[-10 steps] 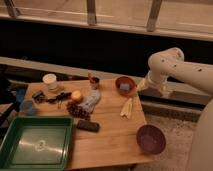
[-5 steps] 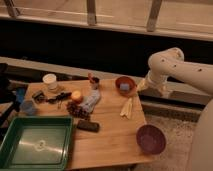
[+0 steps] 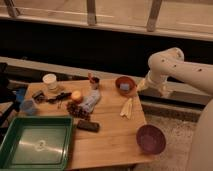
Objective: Place towel in table surface
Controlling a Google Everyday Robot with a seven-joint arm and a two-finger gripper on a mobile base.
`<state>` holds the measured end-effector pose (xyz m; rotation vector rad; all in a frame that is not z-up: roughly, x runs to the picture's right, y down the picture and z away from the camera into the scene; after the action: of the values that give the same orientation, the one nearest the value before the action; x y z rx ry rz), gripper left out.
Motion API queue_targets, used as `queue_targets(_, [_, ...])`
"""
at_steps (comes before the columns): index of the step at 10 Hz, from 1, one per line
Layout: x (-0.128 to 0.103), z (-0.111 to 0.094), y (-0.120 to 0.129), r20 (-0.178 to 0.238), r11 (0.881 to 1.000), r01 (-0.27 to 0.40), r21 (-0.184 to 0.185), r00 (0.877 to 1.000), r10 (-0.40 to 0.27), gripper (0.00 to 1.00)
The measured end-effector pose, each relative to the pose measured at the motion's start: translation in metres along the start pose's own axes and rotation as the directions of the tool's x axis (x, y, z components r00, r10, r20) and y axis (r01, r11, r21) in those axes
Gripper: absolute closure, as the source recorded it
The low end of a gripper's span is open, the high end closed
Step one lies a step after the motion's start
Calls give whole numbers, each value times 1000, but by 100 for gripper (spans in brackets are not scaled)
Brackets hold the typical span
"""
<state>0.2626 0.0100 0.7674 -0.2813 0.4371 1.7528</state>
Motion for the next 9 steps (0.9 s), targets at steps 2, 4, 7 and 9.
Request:
queue_targets(2, [0, 0, 0, 0, 1000, 0, 0, 1000, 0, 20])
queue_targets(4, [0, 0, 0, 1, 1000, 0, -2, 1000, 0, 20])
queue_targets(7, [2, -14, 14, 41, 998, 66, -21, 997, -65, 20])
queue_targets(9, [0, -30, 53, 85, 991, 129, -42, 988, -125, 20])
